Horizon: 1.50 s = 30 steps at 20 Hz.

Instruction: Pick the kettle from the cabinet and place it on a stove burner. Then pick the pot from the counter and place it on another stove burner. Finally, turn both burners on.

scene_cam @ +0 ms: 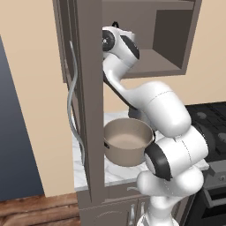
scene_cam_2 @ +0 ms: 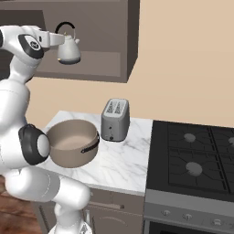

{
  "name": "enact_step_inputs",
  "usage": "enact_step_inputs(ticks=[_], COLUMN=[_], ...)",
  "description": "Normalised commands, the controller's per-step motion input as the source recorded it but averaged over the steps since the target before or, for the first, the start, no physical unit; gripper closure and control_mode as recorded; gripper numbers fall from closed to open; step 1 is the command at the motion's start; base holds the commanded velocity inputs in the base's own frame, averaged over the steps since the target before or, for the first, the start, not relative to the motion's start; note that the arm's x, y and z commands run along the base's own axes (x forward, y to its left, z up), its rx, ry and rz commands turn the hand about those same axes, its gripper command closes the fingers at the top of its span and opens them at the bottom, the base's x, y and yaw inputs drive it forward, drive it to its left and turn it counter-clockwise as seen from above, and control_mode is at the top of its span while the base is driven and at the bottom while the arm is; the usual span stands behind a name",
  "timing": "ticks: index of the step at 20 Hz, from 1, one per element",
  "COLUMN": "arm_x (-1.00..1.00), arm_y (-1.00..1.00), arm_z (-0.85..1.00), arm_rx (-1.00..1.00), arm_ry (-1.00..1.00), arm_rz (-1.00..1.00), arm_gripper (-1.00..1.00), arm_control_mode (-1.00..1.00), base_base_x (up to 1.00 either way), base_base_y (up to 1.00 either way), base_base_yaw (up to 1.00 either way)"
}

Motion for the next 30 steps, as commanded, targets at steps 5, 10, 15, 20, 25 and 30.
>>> enact_step_inputs(ticks=[5, 10, 15, 20, 25, 30], arm_x=[0.12, 0.17, 0.19, 0.16, 0.05, 0.0], arm_y=[0.01, 0.0, 0.0, 0.0, 0.01, 0.0], arm_z=[0.0, 0.0, 0.0, 0.0, 0.0, 0.0], arm_rx=[0.0, 0.0, 0.0, 0.0, 0.0, 0.0], arm_ry=[0.0, 0.0, 0.0, 0.0, 0.0, 0.0], arm_rz=[0.0, 0.0, 0.0, 0.0, 0.0, 0.0], arm_gripper=[-1.0, -1.0, -1.0, -1.0, -1.0, -1.0], arm_control_mode=[-1.0, -1.0, -1.0, -1.0, -1.0, -1.0], base_base_x=[0.0, 0.0, 0.0, 0.0, 0.0, 0.0], base_base_y=[0.0, 0.0, 0.0, 0.0, 0.0, 0.0], base_base_yaw=[0.0, 0.0, 0.0, 0.0, 0.0, 0.0])
